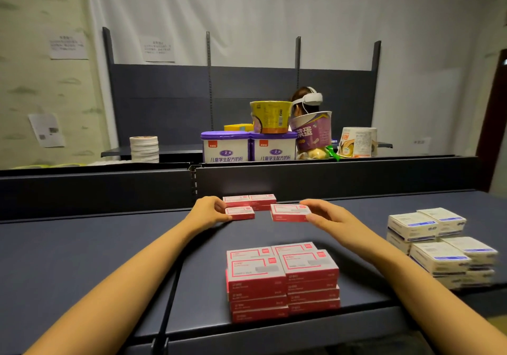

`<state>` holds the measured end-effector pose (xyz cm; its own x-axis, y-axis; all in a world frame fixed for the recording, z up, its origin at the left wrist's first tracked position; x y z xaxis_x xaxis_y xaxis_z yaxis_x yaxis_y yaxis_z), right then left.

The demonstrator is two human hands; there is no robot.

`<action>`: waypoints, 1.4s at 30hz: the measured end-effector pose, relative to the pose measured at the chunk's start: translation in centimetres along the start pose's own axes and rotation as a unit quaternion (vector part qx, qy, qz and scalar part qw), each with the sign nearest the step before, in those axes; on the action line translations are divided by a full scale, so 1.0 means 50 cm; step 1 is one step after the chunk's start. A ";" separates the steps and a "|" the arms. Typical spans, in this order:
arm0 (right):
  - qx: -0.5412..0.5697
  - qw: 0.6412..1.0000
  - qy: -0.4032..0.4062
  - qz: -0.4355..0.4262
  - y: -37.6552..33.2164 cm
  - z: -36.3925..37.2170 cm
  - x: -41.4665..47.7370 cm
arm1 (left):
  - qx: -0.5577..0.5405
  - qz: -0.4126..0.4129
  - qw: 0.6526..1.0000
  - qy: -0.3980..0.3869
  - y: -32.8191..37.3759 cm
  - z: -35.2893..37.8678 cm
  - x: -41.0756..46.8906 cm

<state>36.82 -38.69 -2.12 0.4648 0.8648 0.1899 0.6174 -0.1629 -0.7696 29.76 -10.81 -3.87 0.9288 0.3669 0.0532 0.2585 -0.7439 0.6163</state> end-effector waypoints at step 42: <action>-0.032 0.998 0.029 0.043 -0.002 -0.016 0.168 | -0.029 0.053 0.993 0.106 0.061 -0.035 -0.087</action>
<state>41.19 -31.79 0.02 0.5527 0.8178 0.1602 0.6117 -0.2676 -0.7445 26.05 -13.71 -0.86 0.8711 0.4027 0.2809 0.1415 -0.7537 0.6419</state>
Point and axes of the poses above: each hand's wrist, its own x-axis towards the middle knuckle, its own z-axis out of the palm, y = z × x, the point moved 4 cm from there along x, towards the middle knuckle, and after that the axes turned 14 degrees about -y, right-handed, at the moved point
